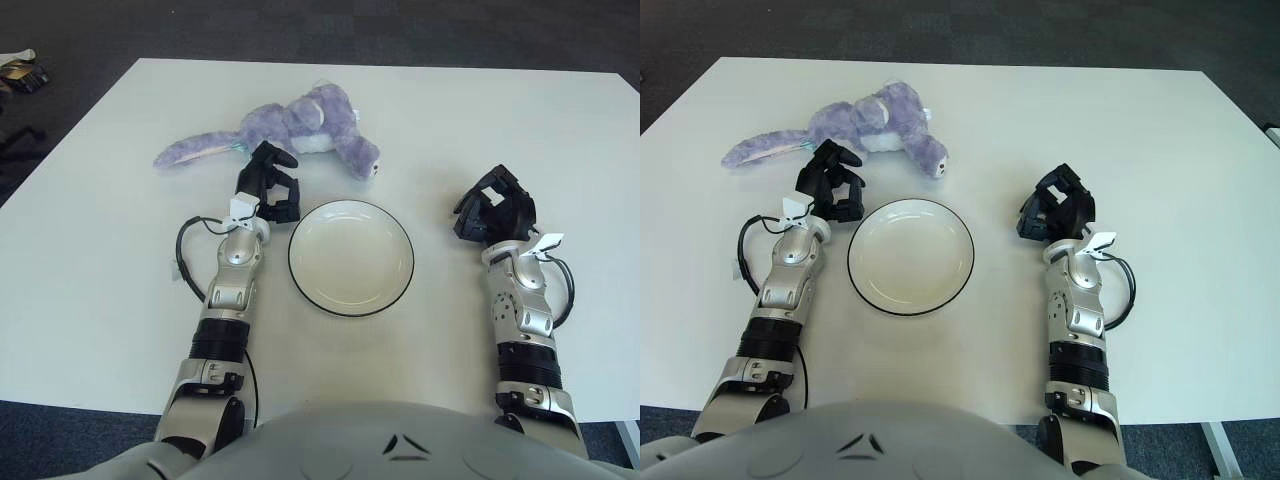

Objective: Put the doll into the plate.

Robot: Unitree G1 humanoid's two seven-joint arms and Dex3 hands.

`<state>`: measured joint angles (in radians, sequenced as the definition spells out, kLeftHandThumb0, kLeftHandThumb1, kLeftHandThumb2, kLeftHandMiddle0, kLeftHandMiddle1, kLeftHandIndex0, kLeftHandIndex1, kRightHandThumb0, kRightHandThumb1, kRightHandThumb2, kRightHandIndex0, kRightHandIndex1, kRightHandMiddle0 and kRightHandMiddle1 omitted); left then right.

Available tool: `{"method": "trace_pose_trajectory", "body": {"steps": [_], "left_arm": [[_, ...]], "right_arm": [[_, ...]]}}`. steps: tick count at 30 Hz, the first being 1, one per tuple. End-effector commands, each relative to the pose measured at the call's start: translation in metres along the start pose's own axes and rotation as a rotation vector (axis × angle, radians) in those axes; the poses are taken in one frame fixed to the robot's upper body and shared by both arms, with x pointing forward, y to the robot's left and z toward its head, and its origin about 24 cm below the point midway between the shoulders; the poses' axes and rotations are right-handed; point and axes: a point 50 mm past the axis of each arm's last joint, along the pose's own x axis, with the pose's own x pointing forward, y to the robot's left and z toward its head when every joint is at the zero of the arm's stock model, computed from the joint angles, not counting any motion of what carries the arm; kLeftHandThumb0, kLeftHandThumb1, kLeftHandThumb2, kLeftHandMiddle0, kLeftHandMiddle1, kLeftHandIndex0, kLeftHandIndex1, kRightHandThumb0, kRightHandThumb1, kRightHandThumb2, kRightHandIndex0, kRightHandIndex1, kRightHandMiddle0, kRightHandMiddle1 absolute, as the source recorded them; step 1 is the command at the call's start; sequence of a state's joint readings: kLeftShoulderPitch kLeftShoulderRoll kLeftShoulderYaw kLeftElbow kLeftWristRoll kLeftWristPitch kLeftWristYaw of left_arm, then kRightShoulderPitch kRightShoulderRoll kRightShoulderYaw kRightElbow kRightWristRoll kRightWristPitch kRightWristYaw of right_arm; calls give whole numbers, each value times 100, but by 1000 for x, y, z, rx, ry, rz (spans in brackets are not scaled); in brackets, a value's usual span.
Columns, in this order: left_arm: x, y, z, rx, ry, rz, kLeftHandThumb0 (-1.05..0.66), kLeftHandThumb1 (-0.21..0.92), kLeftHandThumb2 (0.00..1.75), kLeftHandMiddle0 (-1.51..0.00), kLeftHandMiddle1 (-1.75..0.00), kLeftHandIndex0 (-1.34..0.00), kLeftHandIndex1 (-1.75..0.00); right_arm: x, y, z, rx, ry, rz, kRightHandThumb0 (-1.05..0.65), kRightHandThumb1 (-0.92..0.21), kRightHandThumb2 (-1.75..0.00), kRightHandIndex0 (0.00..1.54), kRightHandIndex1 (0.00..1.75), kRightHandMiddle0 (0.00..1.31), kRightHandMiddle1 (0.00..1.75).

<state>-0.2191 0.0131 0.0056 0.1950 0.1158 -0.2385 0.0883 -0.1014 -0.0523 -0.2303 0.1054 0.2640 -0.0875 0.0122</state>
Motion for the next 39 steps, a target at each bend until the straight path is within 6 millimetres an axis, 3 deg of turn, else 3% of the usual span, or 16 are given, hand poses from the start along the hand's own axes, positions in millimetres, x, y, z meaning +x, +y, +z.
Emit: {"method": "trace_pose_trajectory", "body": {"steps": [1, 16, 23, 26, 29, 37, 39], "left_arm": [[-11, 5, -14, 51, 27, 17, -1, 30, 135, -52, -175, -50, -174], [-8, 7, -2, 173, -169, 84, -1, 29, 135, -52, -175, -50, -175], [-4, 10, 9, 283, -237, 93, -1, 28, 136, -52, -175, -51, -175], [-3, 11, 12, 304, -255, 93, -1, 25, 135, -64, -175, -57, -156], [-2, 12, 14, 320, -273, 92, -1, 24, 133, -67, -175, -59, -150], [1, 14, 18, 374, -341, 87, -1, 30, 124, -59, -175, -61, -145], [2, 15, 20, 400, -357, 69, -1, 36, 118, -51, -175, -58, -148]], "right_arm": [[-14, -7, -21, 11, 95, -30, -1, 5, -173, 86, 175, 70, 171], [-10, -7, -19, -15, 90, -21, -1, 2, -167, 84, 175, 72, 163], [-4, 1, -2, -88, -16, 5, -1, -4, -160, 80, 175, 65, 165], [-3, 3, 4, -111, -47, 19, -1, -8, -157, 78, 175, 60, 167], [-3, 5, 9, -126, -63, 31, -1, -11, -154, 75, 175, 56, 170], [-1, 6, 15, -138, -66, 52, -1, -18, -148, 70, 173, 50, 174], [-1, 6, 17, -140, -66, 56, -1, -18, -147, 70, 172, 50, 174]]}}
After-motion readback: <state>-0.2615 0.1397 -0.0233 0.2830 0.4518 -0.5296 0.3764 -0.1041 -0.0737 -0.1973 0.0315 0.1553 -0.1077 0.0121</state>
